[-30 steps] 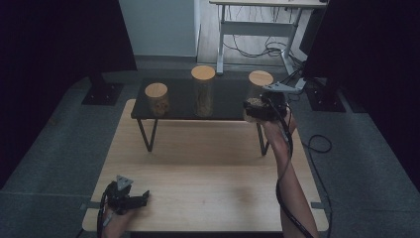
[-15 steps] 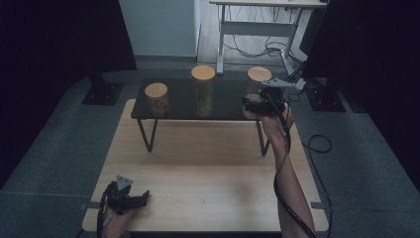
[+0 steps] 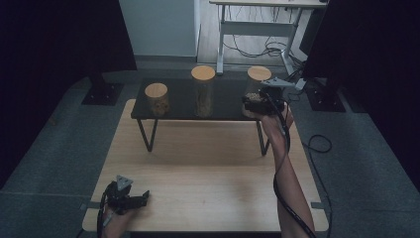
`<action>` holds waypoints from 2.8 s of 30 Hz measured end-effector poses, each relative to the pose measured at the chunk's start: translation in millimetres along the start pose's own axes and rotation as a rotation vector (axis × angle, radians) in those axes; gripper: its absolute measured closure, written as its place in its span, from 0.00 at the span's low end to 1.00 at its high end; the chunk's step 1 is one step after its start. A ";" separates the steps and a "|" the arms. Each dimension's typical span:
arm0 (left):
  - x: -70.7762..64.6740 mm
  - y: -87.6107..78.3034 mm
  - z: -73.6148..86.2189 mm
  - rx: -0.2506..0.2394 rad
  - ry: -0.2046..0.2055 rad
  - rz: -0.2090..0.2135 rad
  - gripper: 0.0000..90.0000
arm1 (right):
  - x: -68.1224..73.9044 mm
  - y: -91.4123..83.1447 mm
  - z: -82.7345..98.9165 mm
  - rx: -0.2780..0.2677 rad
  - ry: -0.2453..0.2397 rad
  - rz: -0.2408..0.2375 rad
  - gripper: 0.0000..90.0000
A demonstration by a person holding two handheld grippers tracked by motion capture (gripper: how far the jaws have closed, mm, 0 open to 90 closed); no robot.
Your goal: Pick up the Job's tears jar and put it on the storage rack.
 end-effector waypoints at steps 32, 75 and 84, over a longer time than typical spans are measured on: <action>0.0 -0.1 0.0 0.000 0.000 0.000 0.03 | 0.7 -11.0 11.1 0.008 -0.034 -0.008 0.05; -0.1 0.0 0.0 0.000 0.001 0.001 0.03 | 5.4 -46.8 10.9 -0.015 -0.086 0.015 0.06; -0.1 0.0 0.0 0.000 0.001 0.001 0.03 | 5.7 -53.3 16.0 -0.014 -0.084 0.013 0.06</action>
Point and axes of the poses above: each handheld gripper's, and its own axes: y roughly forward along the jaws, z roughly out of its underside, x roughly to its left, the point moved 10 cm from there along y, roughly forward along the jaws, and after that the axes turned 8 degrees about -x, right-handed, at the moved point
